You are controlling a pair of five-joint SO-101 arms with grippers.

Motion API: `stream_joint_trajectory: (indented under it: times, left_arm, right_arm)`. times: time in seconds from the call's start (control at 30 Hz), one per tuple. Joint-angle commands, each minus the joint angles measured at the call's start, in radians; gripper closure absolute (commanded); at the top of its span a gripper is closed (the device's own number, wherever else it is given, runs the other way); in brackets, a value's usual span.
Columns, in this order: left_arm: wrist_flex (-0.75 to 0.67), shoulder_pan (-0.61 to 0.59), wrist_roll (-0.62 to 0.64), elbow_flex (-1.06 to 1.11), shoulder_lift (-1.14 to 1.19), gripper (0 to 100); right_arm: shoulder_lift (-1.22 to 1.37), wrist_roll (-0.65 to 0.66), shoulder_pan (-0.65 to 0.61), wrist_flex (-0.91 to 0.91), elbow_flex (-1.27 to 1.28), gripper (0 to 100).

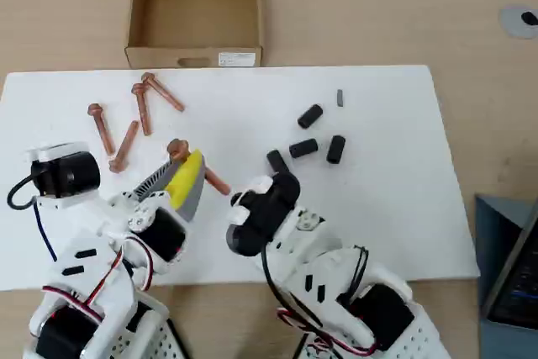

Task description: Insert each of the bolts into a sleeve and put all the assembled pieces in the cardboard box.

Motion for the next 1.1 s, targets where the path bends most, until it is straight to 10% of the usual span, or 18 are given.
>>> stream_joint_trajectory:
  times: [0.0, 1.07]
  left_arm:
    - [-0.021, 0.034, -0.005, -0.014, -0.005, 100]
    - [0.0, 0.242, -0.183, 0.135, -0.005, 100]
  right_arm:
    - [-0.01, 0.008, -0.008, -0.037, -0.012, 98.9]
    - [-0.01, 0.057, -0.008, -0.066, -0.033, 98.9]
